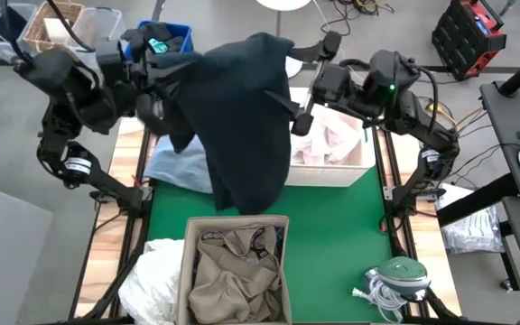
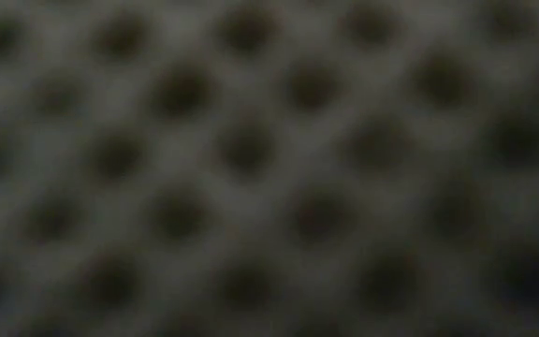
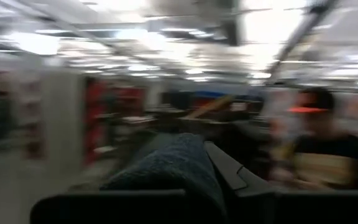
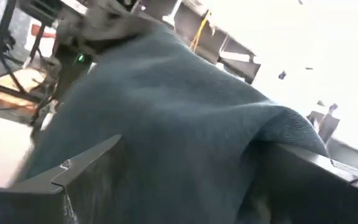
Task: Sort clothes
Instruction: Put the blue pants into the gray laundry organizer
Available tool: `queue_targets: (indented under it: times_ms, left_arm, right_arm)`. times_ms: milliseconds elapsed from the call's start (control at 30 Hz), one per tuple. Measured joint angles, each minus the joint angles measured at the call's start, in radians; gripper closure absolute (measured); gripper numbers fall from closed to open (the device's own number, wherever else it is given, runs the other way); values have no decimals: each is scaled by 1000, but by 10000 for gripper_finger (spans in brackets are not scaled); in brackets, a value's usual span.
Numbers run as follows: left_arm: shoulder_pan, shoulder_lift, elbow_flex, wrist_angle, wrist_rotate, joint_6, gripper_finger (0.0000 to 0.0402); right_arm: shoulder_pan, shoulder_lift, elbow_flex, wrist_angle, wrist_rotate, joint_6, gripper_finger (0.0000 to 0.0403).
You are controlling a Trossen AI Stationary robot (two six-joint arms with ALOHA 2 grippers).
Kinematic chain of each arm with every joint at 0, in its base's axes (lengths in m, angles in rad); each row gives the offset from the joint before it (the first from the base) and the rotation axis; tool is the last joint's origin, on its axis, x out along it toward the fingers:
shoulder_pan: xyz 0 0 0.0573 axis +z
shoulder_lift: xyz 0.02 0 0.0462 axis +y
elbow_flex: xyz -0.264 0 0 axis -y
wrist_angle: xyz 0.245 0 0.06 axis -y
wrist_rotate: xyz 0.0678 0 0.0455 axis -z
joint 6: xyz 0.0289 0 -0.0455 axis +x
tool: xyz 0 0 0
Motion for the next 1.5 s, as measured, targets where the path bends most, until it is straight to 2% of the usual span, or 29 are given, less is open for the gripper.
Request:
queue_targets:
  times_ms: [100, 167, 267, 333, 433, 600, 767, 833, 967, 1067, 1233, 1333, 1433, 1500]
  left_arm:
    - [2, -1, 0, -10, -170, 66, 401]
    - [6, -2, 0, -10, -242, 126, 401]
    - [10, -8, 0, -9, -293, 182, 401]
    - [11, -15, 0, -10, -290, 207, 401]
    - [11, -19, 3, -49, -252, 240, 401]
    - [11, -8, 1, -231, -141, 253, 401]
    - [11, 26, 1, -329, -22, 252, 401]
    - [11, 47, 0, -326, -13, 251, 401]
    - [11, 86, 0, -323, 83, 239, 401]
    - [10, 107, 0, -316, 87, 227, 401]
    - [11, 132, -1, -301, 91, 199, 401]
    - [9, 148, -1, -272, 156, 195, 401]
    - [9, 167, -1, -220, 240, 184, 401]
    - [9, 171, -1, -208, 261, 183, 401]
  right_arm:
    - [13, -27, 0, -92, 51, 57, 37]
    - [14, -52, 1, -191, 61, 131, 37]
    - [14, -81, 2, -324, 65, 213, 37]
    - [18, -84, 2, -336, 67, 218, 37]
    - [26, -82, 0, -271, 65, 168, 37]
    - [30, -69, 3, -186, 57, 114, 37]
    - [29, -33, 0, -200, -25, 126, 37]
    - [30, -14, 0, -203, -41, 127, 37]
    - [30, 30, 1, -252, -48, 129, 37]
    - [30, 53, 0, -295, -50, 168, 37]
    - [29, 67, 2, -332, -49, 285, 37]
    - [27, 81, 2, -350, -90, 373, 41]
    - [25, 96, 2, -353, -149, 415, 69]
    - [25, 97, 1, -350, -155, 412, 107]
